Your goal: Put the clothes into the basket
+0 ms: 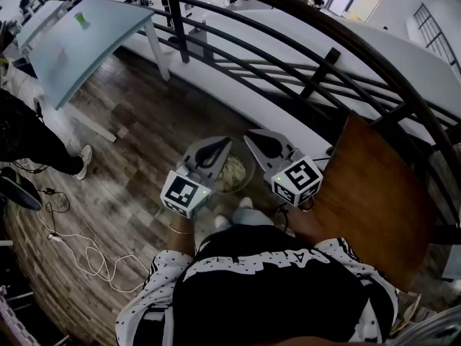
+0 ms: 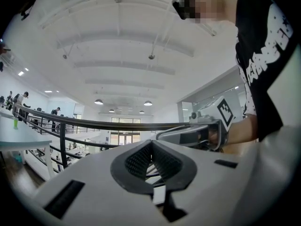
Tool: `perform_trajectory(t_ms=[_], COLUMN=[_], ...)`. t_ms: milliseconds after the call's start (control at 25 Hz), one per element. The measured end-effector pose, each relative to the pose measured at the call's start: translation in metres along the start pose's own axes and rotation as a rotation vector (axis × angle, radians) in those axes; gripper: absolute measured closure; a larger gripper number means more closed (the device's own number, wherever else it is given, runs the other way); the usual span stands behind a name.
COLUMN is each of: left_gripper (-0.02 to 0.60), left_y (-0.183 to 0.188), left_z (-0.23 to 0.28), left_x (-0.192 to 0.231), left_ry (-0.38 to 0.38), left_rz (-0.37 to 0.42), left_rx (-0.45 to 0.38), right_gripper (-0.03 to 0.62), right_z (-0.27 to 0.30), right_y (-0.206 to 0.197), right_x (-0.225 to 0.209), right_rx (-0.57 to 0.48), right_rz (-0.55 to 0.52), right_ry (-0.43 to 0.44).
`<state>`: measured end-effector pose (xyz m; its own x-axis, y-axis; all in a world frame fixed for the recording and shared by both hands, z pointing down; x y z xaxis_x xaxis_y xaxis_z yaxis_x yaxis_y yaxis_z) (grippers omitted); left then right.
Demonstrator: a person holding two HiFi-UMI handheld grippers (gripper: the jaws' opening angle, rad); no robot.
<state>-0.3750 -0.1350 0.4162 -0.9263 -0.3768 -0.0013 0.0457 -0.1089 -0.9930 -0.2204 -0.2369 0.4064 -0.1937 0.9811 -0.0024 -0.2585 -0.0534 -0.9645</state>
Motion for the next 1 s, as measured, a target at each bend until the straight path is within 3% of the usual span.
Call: perform_trajectory(t_ms=[640,1000], left_gripper=[0.566,0.566], left_y=[0.014,0.024], left_z=[-0.02,-0.024], left_x=[-0.004,-0.012], left_ry=[-0.014,-0.05], left_rz=[0.085,0.096], left_rx=[-0.03,-0.047], right_gripper=[0.562,0.562], right_z=[-0.003,-0.008], right_y=[0.014,0.025], right_x=[0.021,0.032], right_rx=[-0.05,-0.057], right_rz=[-0.042,-0.048], right_ry=[-0.034,-0.033])
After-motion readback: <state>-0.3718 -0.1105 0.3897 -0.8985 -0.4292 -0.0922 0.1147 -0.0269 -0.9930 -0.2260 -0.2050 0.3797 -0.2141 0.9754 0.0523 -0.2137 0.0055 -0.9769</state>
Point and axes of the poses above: the fingertips, and each gripper's own axes: z forward along the fingers, x to its left, y out of its top, the point moved 10 cm from there along -z, backward along the fingers, and after that the axes turned 6 degrees about x, right-handed, at the moved point
